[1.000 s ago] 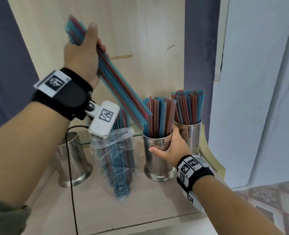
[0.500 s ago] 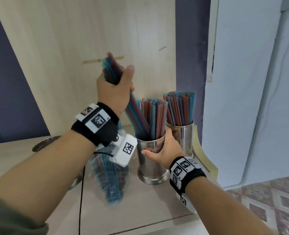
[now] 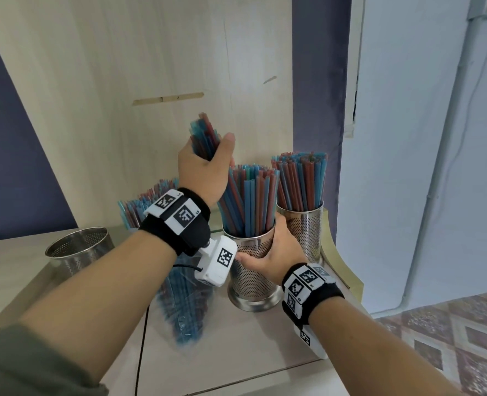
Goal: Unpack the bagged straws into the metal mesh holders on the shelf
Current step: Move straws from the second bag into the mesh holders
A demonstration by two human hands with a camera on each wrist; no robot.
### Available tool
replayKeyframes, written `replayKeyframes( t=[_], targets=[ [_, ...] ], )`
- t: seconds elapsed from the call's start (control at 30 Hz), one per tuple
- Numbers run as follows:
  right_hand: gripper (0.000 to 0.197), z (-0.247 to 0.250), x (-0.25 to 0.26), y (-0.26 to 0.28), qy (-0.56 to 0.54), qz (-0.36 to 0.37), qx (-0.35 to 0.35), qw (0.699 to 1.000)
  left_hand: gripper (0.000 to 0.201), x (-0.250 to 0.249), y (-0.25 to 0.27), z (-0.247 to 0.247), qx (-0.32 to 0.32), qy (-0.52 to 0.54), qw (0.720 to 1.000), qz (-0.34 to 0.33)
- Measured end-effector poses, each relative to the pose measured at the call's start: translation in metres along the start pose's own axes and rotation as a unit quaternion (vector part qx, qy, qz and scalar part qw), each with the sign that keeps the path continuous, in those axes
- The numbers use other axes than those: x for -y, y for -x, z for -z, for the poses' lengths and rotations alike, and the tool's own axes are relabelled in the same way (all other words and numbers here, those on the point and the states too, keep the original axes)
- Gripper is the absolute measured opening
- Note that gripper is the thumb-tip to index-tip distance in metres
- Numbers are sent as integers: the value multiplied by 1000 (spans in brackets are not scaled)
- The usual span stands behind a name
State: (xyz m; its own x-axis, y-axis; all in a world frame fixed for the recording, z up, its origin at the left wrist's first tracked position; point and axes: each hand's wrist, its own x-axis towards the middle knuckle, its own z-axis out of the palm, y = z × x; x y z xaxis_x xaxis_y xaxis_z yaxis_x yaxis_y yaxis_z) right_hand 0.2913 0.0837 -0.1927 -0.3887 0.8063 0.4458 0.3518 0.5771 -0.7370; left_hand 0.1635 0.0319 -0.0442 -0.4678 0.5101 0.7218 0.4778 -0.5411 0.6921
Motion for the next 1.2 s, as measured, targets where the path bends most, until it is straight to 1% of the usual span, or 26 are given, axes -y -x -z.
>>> replayKeyframes(
  t=[0.07, 0.1, 0.17, 0.2, 0.23, 0.3, 0.37, 0.4, 0.47, 0.5, 0.53, 0.57, 0.63, 0.67, 0.7, 0.77, 0.87, 0.9, 0.97, 1.0, 1.07, 1.13, 1.17, 1.2],
  targets=[
    [104, 0, 1, 0, -1, 0, -2, 1000, 23, 7, -1, -2, 54, -44, 997, 34],
    [104, 0, 1, 1, -2, 1, -3, 1000, 32, 14, -2, -1, 87, -67, 992, 61],
    [103, 0, 1, 1, -4, 3, -4, 1000, 63, 26, -5, 1, 137, -103, 980, 103],
    [104, 0, 1, 1, -4, 3, -4, 1000, 76, 29, -6, 3, 143, -115, 975, 123],
    [105, 0, 1, 1, -3, 4, -4, 1000, 84, 32, -8, 3, 147, -120, 972, 140],
    [107, 0, 1, 1, -3, 6, -4, 1000, 94, 34, -9, 5, 169, -124, 964, 161],
    [108, 0, 0, 1, -2, 8, -3, 1000, 100, 35, -11, 7, 183, -128, 962, 158],
    [109, 0, 0, 1, -1, 10, -3, 1000, 95, 32, -10, 7, 184, -120, 966, 139],
    [110, 1, 0, 2, 3, 11, -3, 1000, 78, 23, -3, 9, 171, -124, 975, 69],
    [109, 1, 0, 2, 5, 11, -4, 1000, 77, 20, 0, 10, 171, -136, 975, 31],
    [109, 1, 0, 2, 7, 11, -4, 1000, 83, 16, 4, 12, 183, -157, 971, -12],
    [108, 2, 1, 2, 8, 12, -4, 1000, 86, 15, 7, 13, 208, -186, 958, -61],
    [106, 1, 1, 1, 6, 13, -4, 1000, 90, 19, 12, 19, 267, -251, 921, -135],
    [105, 1, 1, 1, 4, 14, -6, 1000, 93, 20, 13, 22, 290, -272, 905, -150],
    [103, 0, 1, 1, 2, 14, -7, 1000, 96, 21, 12, 25, 297, -274, 902, -151],
    [98, 1, 0, 2, -3, 12, -9, 1000, 100, 20, 11, 31, 268, -231, 924, -143],
    [95, 1, -1, 2, -8, 14, -9, 1000, 97, 18, 7, 52, 177, -190, 957, -132],
    [95, 1, 0, 2, -9, 16, -7, 1000, 93, 19, 4, 62, 142, -189, 965, -115],
    [95, 1, 0, 2, -11, 19, -3, 1000, 83, 22, -5, 85, 69, -225, 970, -54],
    [96, 2, 1, 2, -12, 21, -3, 1000, 78, 26, -9, 98, 33, -258, 965, -14],
    [98, 3, 2, 2, -14, 23, -4, 1000, 75, 36, -16, 124, -22, -327, 941, 81],
    [98, 3, 2, 2, -15, 22, -3, 1000, 81, 42, -18, 144, -45, -360, 917, 167],
    [99, 3, 3, 2, -14, 21, -1, 1000, 83, 44, -17, 151, -48, -381, 902, 195],
    [99, 2, 3, 2, -13, 19, 0, 1000, 82, 43, -15, 156, -47, -417, 882, 214]
  ],
)
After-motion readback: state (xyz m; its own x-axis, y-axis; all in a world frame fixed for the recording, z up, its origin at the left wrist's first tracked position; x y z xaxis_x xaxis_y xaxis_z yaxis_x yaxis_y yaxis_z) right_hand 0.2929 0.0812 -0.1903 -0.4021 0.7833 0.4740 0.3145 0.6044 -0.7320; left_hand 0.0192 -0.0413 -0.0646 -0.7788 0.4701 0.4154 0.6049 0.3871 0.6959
